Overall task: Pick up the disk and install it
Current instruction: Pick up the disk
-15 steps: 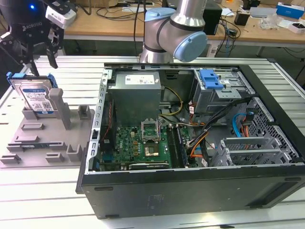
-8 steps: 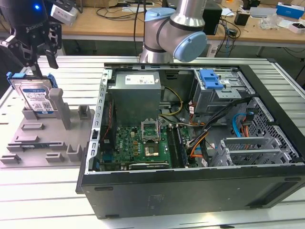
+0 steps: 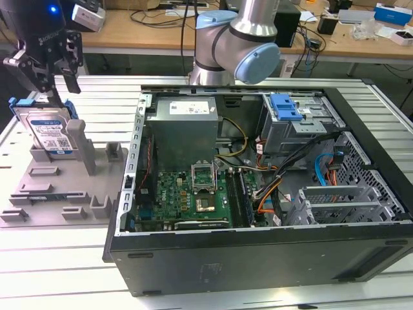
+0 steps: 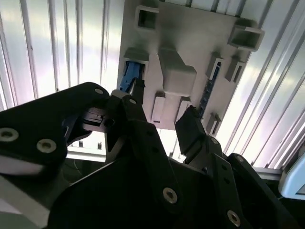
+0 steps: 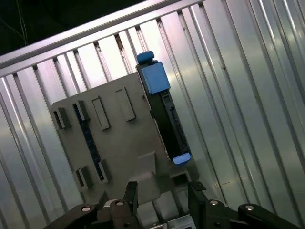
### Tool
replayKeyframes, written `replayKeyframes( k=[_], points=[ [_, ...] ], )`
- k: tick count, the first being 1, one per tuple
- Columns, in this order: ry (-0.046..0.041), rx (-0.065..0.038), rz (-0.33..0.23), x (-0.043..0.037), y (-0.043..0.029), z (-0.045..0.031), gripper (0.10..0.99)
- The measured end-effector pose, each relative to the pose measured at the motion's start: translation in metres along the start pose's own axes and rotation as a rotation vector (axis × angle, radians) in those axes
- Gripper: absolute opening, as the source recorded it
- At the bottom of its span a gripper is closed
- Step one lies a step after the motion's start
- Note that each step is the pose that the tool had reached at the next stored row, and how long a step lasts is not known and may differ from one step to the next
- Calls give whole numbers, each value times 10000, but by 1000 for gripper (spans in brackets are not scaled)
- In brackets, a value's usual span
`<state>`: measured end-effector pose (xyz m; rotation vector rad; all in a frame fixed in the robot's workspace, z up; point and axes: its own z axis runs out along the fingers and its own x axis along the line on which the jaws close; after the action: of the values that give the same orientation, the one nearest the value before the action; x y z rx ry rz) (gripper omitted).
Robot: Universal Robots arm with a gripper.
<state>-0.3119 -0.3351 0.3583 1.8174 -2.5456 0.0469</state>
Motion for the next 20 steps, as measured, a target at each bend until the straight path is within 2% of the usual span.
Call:
replayKeyframes(
  k=[5,15,20],
  points=[
    [-28,145,-1162,0,1,16,541],
    [-50,252,-3198,-1,2,40,541],
    [-37,257,-3278,-1,2,40,541]
  ],
)
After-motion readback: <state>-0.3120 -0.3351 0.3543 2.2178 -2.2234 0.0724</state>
